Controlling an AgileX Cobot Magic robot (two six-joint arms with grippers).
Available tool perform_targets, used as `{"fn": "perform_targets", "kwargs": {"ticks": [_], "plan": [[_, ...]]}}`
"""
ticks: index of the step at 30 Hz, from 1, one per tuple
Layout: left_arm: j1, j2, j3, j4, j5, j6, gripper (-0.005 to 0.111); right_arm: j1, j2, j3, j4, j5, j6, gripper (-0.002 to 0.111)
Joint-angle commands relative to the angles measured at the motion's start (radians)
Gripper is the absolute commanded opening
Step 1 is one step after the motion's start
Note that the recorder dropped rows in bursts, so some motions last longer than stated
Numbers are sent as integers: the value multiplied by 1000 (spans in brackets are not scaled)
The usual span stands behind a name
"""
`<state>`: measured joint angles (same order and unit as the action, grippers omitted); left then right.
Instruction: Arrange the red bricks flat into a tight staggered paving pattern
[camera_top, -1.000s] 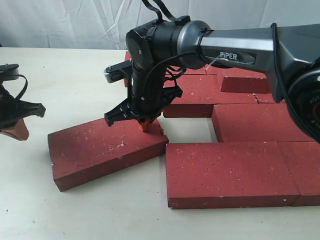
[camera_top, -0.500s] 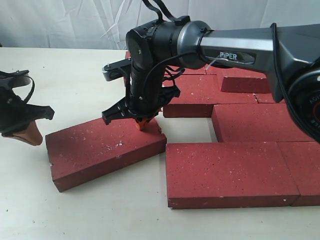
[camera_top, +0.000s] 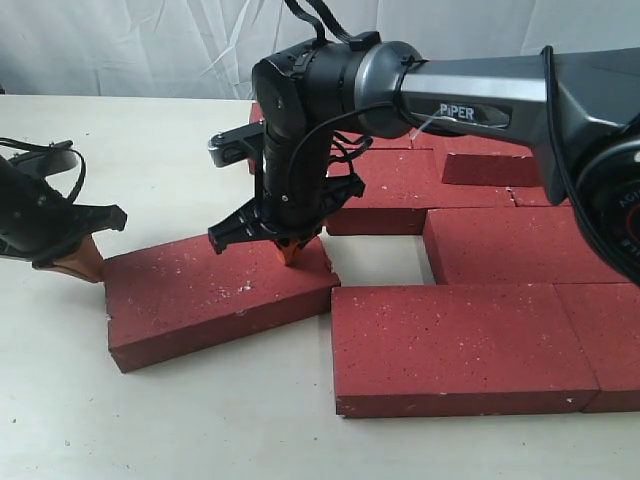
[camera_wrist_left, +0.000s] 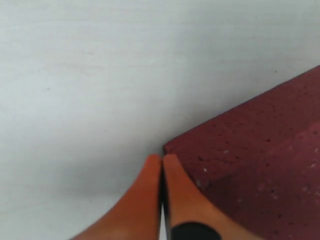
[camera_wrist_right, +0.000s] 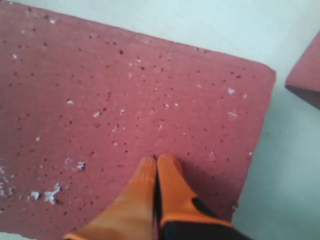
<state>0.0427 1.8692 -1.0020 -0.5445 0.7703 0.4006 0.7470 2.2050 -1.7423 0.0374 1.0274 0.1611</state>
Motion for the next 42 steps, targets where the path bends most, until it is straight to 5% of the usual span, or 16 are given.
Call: {"fn": "perform_targets", "kwargs": {"ticks": [1,17,29,36,42], "plan": [[-5,4,-5,-45,-20,26,0,-8,-11,1,-5,16,0,-1],[-5,51,-5,-364,-37,321,0,-8,-11,1,-5,12,0,-1],[-3,51,-7,-385,-104,339,0,-9,-54,1,-81,-36,38,-1],[-5,51,-7,-540,-115,525,0,-9,-89,1,-103,-54,53,-1],[3,51,-14,-494,-158,523,0,-9,-87,1,-106,-45,53,-1]]}}
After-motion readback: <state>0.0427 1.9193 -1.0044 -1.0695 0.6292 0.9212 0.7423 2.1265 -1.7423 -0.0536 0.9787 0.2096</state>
